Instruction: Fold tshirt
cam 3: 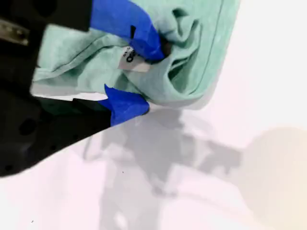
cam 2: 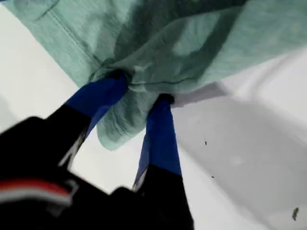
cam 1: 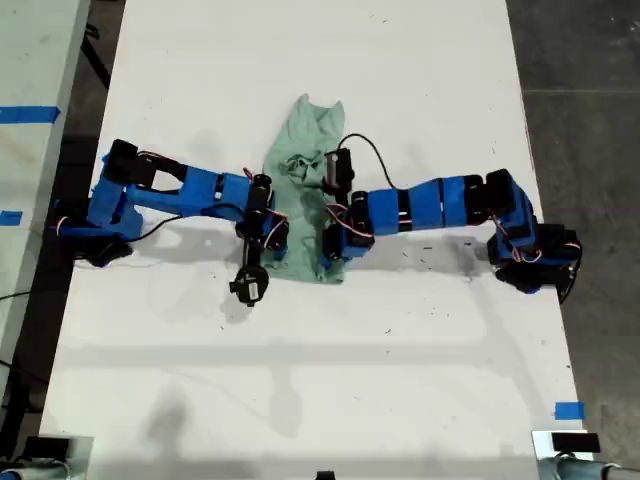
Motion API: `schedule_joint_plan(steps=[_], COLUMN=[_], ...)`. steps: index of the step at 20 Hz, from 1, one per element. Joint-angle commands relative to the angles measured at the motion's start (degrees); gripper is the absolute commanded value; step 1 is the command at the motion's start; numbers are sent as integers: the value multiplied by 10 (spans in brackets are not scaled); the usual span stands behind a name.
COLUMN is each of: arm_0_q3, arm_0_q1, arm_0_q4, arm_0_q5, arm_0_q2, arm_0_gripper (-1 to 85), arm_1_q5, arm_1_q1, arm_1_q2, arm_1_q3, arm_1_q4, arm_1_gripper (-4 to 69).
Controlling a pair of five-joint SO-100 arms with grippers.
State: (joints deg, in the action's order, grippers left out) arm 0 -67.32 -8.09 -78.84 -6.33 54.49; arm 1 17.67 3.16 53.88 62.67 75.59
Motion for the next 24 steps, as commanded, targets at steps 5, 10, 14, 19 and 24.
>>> schedule_joint_plan(steps=[5,10,14,19,24], arm_0_q3=[15,104,213,212,203], arm_0_q1=[6,-34,-98,-138,-51], arm_0_q4=[-4,-44,-112,-120,-140], arm_0_q5=[6,3,14,27,-67], arm_0_q2=[-11,-7,25,111,181], arm_0_gripper=[0,0,0,0,0], arm_1_q5=[-7,-2,-16,-43,31], arm_1_q1=[-4,-44,-111,-159,-52], arm_1_q2=[-11,25,113,200,287], arm_1_q3=[-27,-56,-54,-54,-10], arm_1_q4=[25,58,71,79,96], arm_1_gripper=[3,-19,-19,-18,-18])
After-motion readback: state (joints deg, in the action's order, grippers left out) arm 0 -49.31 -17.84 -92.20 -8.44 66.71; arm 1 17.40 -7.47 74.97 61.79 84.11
